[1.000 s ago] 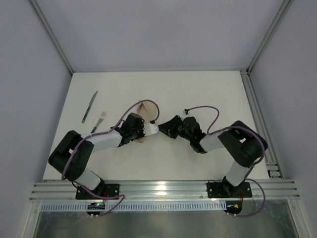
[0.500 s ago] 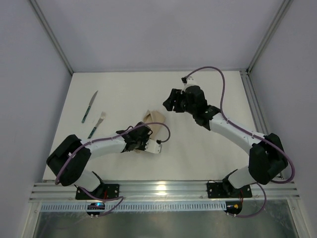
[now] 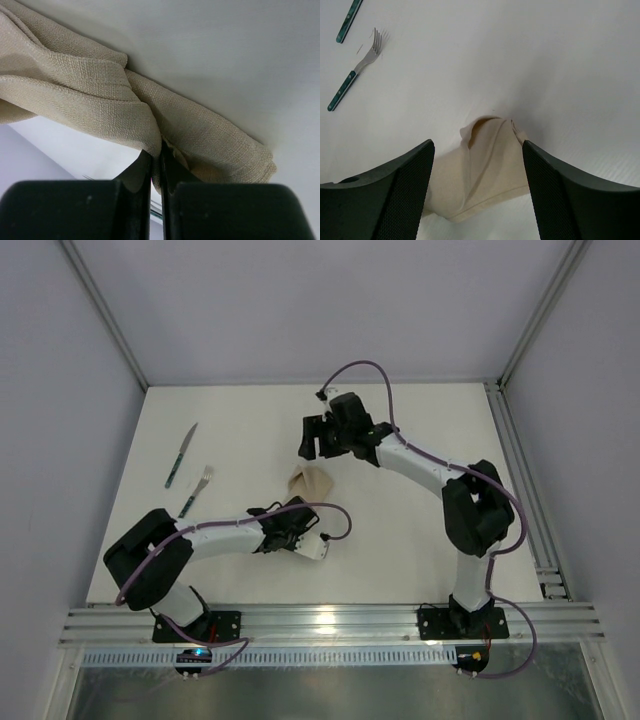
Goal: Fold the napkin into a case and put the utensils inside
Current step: Stuff the top corner of the smaller-rectangle-folded napkin into the folded napkin.
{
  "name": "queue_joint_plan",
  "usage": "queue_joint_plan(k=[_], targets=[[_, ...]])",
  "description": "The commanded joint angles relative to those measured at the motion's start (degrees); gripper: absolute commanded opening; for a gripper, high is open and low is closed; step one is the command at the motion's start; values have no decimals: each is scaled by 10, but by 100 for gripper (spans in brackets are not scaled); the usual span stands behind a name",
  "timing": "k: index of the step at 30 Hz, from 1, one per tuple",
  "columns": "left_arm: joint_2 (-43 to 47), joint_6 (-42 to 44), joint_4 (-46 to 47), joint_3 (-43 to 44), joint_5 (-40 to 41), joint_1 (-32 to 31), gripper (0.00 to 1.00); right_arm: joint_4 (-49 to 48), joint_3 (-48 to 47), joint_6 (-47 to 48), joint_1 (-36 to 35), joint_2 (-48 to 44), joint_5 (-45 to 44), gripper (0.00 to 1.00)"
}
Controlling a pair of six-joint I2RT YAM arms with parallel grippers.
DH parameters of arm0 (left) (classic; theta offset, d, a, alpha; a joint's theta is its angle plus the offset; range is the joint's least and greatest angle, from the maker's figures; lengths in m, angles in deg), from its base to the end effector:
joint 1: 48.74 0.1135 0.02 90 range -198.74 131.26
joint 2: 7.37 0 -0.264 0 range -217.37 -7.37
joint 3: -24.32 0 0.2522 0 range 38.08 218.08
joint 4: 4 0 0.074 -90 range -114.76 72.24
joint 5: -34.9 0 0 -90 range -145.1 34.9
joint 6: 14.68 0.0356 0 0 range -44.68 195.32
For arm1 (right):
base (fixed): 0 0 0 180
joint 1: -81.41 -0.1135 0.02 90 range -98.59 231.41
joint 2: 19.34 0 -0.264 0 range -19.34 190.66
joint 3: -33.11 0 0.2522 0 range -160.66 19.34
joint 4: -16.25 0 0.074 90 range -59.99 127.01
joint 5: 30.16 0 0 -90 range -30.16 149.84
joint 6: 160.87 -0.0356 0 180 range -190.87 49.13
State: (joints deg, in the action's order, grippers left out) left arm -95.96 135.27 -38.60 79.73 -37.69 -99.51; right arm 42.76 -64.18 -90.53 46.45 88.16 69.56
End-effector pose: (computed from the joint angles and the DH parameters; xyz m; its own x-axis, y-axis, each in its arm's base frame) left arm 0.1761 -0.1989 0.1394 0.2847 0.9573 0.0504 0.8411 -0.2746 0.4660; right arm 0.3531 0.2542 0.2554 -0.6888 -0.0769 -0.7209 -0.4714 0.8029 0.3647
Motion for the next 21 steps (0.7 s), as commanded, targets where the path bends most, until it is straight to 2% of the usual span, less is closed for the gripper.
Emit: queue_joint_plan(k=[1, 5, 12, 15, 16, 19, 20, 21], targets=[[-20, -36, -102, -19, -61, 0, 6, 31, -65, 23, -26, 36, 11, 74], [-25, -44, -100, -15, -65, 0, 6, 32, -82, 20, -37, 66, 20, 68], [-31, -55, -97, -11, -76, 0, 7, 33, -69, 17, -53, 80, 21, 67], [-32, -60, -97, -10, -77, 0, 7, 33, -65, 22, -56, 82, 8, 54], [-32, -60, -97, -10, -77, 0, 7, 33, -59, 20, -55, 82, -7, 40], [-31, -65, -97, -11, -82, 0, 7, 26, -36, 20, -53, 75, -42, 19], [-27, -67, -98, -13, -84, 0, 7, 22, -29, 21, -52, 69, -47, 6], [-25, -67, -98, -14, -84, 0, 7, 17, -22, 23, -50, 67, -51, 4]])
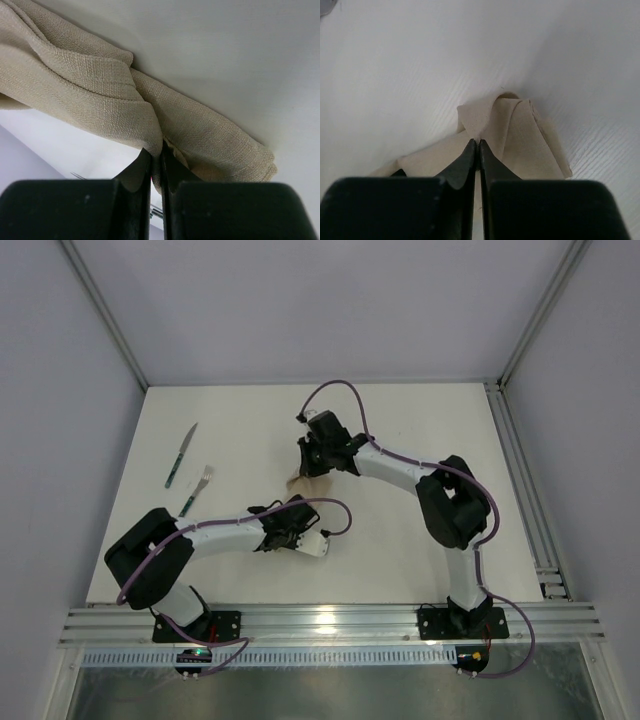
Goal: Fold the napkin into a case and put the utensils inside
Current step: Stuff the top corner of the smaller-rectangle-folded napkin into the folded napkin.
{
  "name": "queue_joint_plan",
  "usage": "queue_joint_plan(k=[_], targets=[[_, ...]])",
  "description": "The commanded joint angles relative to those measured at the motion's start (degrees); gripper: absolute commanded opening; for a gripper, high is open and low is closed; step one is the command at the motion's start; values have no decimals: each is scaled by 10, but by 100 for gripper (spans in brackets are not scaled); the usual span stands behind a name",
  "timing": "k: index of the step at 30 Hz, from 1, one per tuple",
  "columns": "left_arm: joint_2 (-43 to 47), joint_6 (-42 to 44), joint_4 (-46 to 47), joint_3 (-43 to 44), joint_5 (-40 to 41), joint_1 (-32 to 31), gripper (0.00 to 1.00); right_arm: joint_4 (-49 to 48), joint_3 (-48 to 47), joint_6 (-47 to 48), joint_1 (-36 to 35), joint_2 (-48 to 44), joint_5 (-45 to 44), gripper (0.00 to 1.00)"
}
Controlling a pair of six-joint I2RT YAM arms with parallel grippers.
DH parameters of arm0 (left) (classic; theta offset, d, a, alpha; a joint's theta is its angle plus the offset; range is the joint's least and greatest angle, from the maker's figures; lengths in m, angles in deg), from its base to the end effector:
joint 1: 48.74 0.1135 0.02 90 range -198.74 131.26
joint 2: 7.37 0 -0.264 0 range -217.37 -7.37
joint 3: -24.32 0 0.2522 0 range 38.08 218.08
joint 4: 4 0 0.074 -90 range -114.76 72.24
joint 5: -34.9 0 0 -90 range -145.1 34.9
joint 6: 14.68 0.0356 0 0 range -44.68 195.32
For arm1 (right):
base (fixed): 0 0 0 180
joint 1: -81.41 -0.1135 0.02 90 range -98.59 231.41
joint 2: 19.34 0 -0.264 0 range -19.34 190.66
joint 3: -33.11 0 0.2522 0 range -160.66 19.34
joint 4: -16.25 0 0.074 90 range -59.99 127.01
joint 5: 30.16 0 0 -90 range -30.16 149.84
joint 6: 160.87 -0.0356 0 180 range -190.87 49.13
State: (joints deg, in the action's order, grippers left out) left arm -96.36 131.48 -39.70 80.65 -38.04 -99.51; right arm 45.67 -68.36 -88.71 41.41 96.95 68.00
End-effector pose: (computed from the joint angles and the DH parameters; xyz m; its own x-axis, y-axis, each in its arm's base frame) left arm 0.1773 -0.2006 0.1409 0.2309 0.9728 0.0211 0.8626 -0.2147 0.4582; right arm 0.3484 0.2989 0.2095 -0.7275 -0.2146 -0.6516 -0.5161 0.7970 0.3137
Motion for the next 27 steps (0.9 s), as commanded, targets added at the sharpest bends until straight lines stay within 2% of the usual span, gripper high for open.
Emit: queue_joint_plan(k=[1, 9, 18, 22, 25, 27], targets=[[-20, -30, -87, -24, -83, 0, 7, -17, 37, 4, 6, -24, -39, 4], [-14, -37, -89, -28, -89, 0, 7, -103, 183, -8, 51, -121, -70, 4], [-14, -37, -94, -27, -98, 0, 7, -170, 307, -18, 70, -145, -73, 4], [-17, -46, -91, -24, -108, -1, 13, -190, 330, -31, 71, -150, -64, 4], [-17, -64, -93, -16, -127, 0, 27, -197, 341, -36, 70, -152, -67, 4], [-7, -81, -96, -8, -137, 3, 32, -199, 348, -38, 71, -153, -68, 4]])
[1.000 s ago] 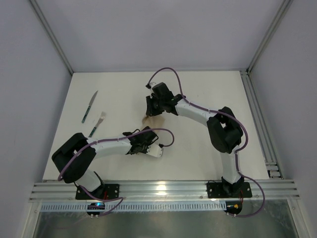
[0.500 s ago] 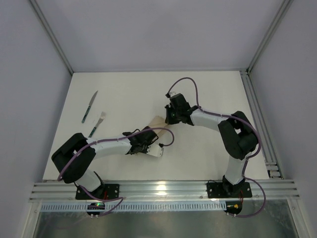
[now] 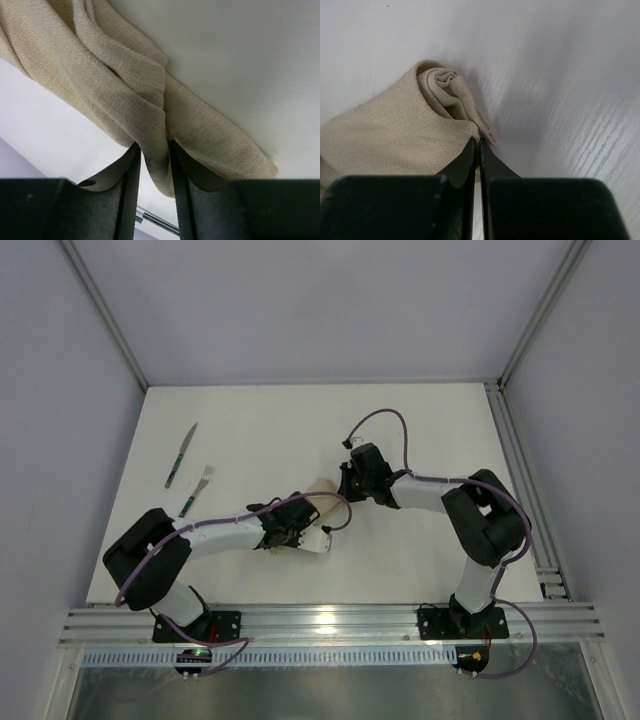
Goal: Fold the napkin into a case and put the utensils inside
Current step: Stuff the top corner of the smaller-rectangle-folded napkin into the folded napkin.
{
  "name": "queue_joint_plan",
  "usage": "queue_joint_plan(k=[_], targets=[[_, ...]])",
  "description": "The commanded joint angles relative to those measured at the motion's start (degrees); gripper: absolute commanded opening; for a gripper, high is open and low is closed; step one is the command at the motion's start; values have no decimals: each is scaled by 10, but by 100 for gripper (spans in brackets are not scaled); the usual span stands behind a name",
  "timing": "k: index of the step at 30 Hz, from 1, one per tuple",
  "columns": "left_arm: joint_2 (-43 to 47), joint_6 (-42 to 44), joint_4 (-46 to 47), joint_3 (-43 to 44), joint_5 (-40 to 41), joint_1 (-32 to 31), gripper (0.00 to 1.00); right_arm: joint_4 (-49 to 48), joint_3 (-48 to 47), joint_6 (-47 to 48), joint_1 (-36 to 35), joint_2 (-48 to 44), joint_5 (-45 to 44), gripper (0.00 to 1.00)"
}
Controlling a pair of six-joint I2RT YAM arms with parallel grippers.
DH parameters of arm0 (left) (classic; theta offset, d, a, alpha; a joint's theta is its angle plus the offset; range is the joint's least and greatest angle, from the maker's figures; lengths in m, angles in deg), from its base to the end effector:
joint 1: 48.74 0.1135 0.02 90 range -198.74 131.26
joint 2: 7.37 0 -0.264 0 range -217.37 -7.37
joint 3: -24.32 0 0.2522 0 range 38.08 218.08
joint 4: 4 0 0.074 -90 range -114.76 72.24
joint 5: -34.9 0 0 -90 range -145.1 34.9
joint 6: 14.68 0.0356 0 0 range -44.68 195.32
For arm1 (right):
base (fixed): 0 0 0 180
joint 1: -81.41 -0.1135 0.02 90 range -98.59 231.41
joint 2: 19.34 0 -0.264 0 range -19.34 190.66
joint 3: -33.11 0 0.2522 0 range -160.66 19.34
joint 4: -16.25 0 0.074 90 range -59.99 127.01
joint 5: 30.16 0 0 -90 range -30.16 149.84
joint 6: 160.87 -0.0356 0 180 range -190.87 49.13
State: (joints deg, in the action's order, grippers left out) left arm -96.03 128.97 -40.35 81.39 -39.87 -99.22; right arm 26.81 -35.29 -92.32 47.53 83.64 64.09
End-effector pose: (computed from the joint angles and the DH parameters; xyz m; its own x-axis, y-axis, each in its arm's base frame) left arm 0.1786 -0.2018 0.1449 0.1993 0.9796 -0.0265 0.8790 -0.1668 0.4468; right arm 0.3009 0.2052 0.1500 -0.7669 -0.0757 -0.6373 -0.3426 0.8880 0.3068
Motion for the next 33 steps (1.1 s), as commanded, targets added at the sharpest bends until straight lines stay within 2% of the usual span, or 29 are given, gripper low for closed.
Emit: queue_joint_plan(k=[1, 7, 10, 14, 21, 28, 30, 33], targets=[[-6, -59, -93, -13, -128, 2, 35, -12, 19, -3, 9, -21, -28, 4], [40, -82, -97, -1, -150, 22, 47, -22, 31, -10, 9, -21, -27, 4], [61, -76, -103, -6, -189, 23, 53, -28, 35, -15, 8, -23, -24, 4], [78, -72, -111, -5, -217, 22, 56, -34, 39, -20, 9, -27, -27, 4], [76, -107, -55, -7, -158, 25, 50, -41, 41, -26, 8, -30, -21, 4], [68, -141, 3, -8, -158, 26, 52, -46, 45, -30, 8, -30, -21, 4], [59, -137, 18, -15, -135, 25, 51, -48, 47, -31, 8, -31, -20, 4], [32, -130, 35, -21, -102, 24, 44, -52, 51, -32, 8, -33, -20, 4]])
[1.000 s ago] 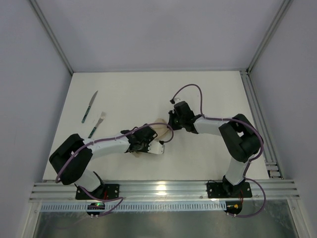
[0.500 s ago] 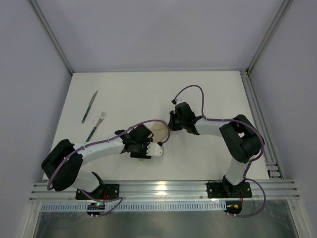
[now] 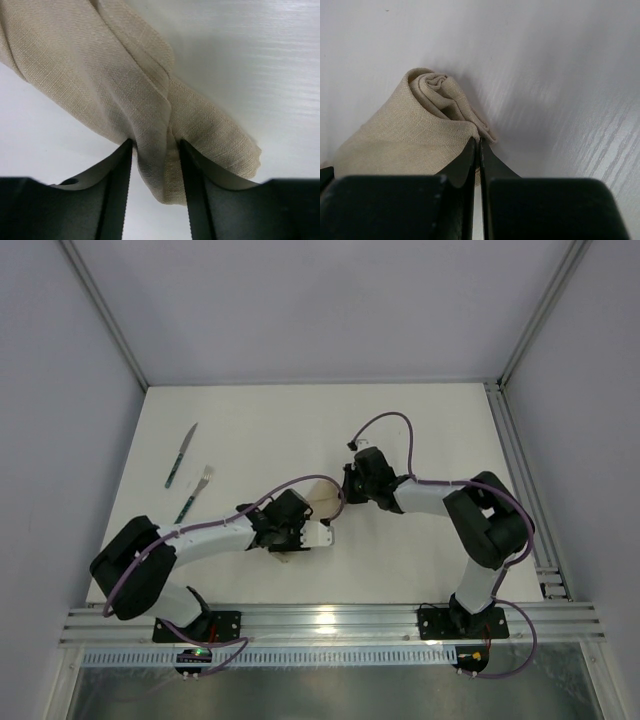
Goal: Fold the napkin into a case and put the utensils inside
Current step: Stuff the top corner of the smaller-rectangle-folded napkin into the folded napkin.
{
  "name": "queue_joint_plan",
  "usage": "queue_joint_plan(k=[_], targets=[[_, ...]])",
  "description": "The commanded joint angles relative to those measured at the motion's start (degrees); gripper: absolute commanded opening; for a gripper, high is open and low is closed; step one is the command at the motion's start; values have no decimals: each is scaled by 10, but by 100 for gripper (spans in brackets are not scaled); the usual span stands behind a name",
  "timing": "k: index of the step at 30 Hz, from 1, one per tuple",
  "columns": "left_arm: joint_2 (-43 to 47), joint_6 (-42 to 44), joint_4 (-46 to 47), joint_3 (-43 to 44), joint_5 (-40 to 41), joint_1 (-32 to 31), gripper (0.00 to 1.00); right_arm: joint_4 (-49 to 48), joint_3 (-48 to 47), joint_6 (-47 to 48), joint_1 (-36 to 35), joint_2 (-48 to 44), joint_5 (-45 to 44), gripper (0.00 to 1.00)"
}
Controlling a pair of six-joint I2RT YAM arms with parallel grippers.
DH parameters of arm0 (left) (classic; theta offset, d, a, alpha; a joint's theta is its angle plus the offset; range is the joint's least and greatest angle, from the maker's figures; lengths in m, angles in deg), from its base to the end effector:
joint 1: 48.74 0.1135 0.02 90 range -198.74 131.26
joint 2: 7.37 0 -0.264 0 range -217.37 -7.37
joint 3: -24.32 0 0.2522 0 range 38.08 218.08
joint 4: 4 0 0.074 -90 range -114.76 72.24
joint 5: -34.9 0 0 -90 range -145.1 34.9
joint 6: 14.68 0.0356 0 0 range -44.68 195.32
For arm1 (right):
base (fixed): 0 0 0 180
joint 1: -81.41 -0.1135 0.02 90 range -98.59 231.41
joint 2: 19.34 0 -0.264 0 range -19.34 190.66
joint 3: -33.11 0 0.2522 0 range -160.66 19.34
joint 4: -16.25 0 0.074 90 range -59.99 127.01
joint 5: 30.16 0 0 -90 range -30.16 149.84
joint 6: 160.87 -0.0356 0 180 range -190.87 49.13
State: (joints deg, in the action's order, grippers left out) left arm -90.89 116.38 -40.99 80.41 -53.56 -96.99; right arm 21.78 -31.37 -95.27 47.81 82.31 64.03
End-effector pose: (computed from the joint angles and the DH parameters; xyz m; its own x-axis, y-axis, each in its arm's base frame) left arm 0.1748 -0.1944 0.1608 0.0319 0.9503 -0.3096 0.9510 0.0664 0.3019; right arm 0.2940 0.1985 0.1454 -0.7609 -0.0109 -0.6488 -0.3100 0.8845 0.3487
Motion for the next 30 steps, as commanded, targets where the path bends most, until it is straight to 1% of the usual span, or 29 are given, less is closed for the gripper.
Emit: queue_joint_plan(k=[1, 2, 3, 4, 5, 6, 10, 11, 13, 20, 24, 27, 30], targets=[[-23, -4, 53, -14, 50, 2, 40, -6, 15, -4, 6, -21, -20, 4], [-27, 1, 61, -17, 56, 1, 27, -6, 16, -5, 6, -22, -21, 4], [-27, 3, 65, -24, 60, 2, 19, -7, 17, -5, 6, -22, -22, 4], [-26, 6, 72, -27, 71, 1, 14, -6, 19, -5, 6, -22, -23, 4], [-23, 9, 78, -31, 78, 1, 3, -7, 19, -5, 6, -24, -24, 4], [-17, 13, 85, -42, 84, -3, 0, -6, 21, -4, 6, -27, -25, 4], [7, 31, 151, -80, 151, -9, 0, -10, 39, -6, 6, -46, -29, 4], [12, 34, 183, -87, 161, -9, 0, -11, 44, -6, 6, -52, -30, 4], [21, 49, 214, -100, 176, -9, 0, -14, 55, -10, 6, -73, -37, 4], [-13, 122, 238, -127, 172, -12, 0, -29, 80, -7, 6, -120, -39, 4], [-34, 136, 253, -133, 172, -13, 0, -24, 81, -8, 6, -106, -35, 4], [-45, 139, 257, -132, 171, -13, 0, -43, 102, -20, 5, -89, -13, 4], [-48, 135, 254, -128, 161, -13, 0, -43, 98, -14, 6, -73, -1, 20]])
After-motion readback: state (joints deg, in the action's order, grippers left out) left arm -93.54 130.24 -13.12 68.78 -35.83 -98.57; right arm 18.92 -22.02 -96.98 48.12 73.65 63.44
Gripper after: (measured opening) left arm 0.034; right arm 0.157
